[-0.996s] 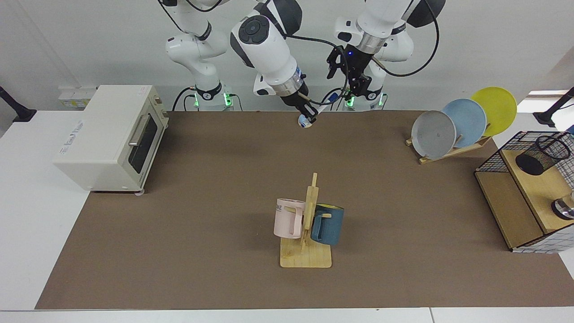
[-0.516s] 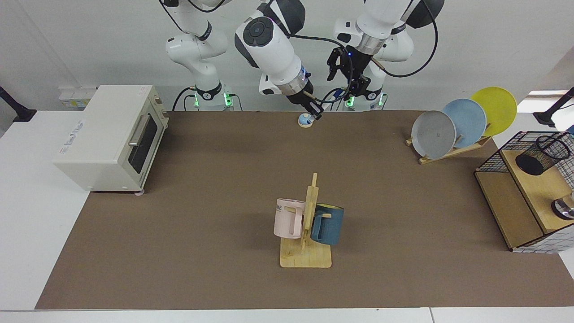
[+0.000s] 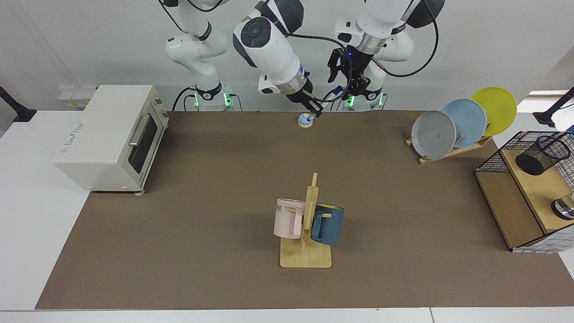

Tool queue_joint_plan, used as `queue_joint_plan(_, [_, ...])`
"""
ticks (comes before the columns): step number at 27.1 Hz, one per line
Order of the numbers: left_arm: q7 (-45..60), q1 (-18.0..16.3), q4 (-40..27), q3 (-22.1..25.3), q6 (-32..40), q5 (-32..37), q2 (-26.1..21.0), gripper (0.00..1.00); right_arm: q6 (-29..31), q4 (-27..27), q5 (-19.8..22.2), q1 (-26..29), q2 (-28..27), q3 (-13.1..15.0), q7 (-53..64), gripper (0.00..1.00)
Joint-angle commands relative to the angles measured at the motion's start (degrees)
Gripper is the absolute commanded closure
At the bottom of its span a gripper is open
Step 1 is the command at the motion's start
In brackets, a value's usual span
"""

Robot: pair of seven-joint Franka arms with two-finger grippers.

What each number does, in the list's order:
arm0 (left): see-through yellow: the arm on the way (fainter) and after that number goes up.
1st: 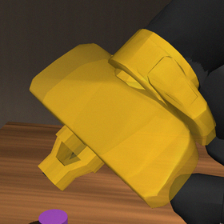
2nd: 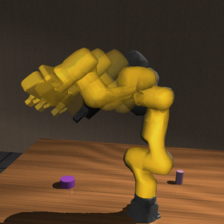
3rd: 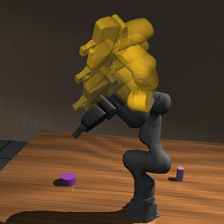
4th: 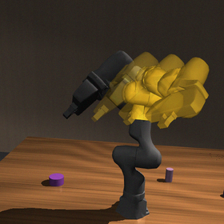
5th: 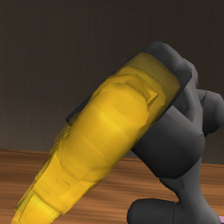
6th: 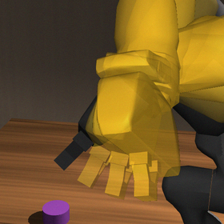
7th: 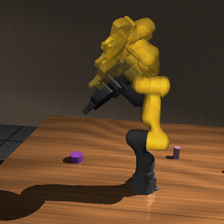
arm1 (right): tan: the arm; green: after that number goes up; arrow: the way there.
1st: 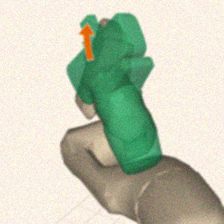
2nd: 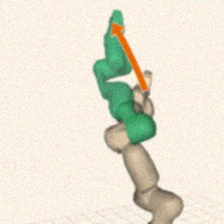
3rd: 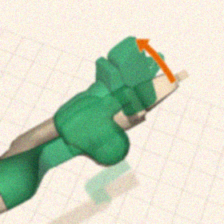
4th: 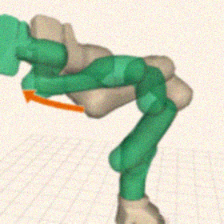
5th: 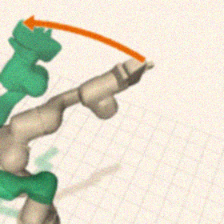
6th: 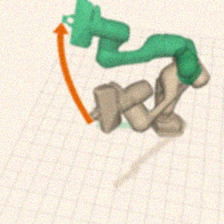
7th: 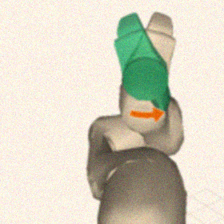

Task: Put markers into pen holder
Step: 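Grasp the marker's free end with the left gripper beside the right gripper, then open the right gripper and withdraw while the left gripper holds the marker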

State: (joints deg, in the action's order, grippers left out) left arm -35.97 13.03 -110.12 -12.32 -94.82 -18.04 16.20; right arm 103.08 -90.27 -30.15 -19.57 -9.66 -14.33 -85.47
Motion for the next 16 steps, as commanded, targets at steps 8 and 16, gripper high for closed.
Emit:
queue_joint_plan(8, [-0.1,0.6,-2.5,0.9,-1.3,-0.9,2.0,0.69,-1.5,1.4,-1.3,0.7,-0.5,-0.2,0.2,1.00])
queue_joint_plan(16, [0.0,0.6,-2.3,0.9,-1.1,-0.8,1.9,0.21,-0.8,1.3,-0.9,0.4,-0.3,-0.2,0.1,1.00])
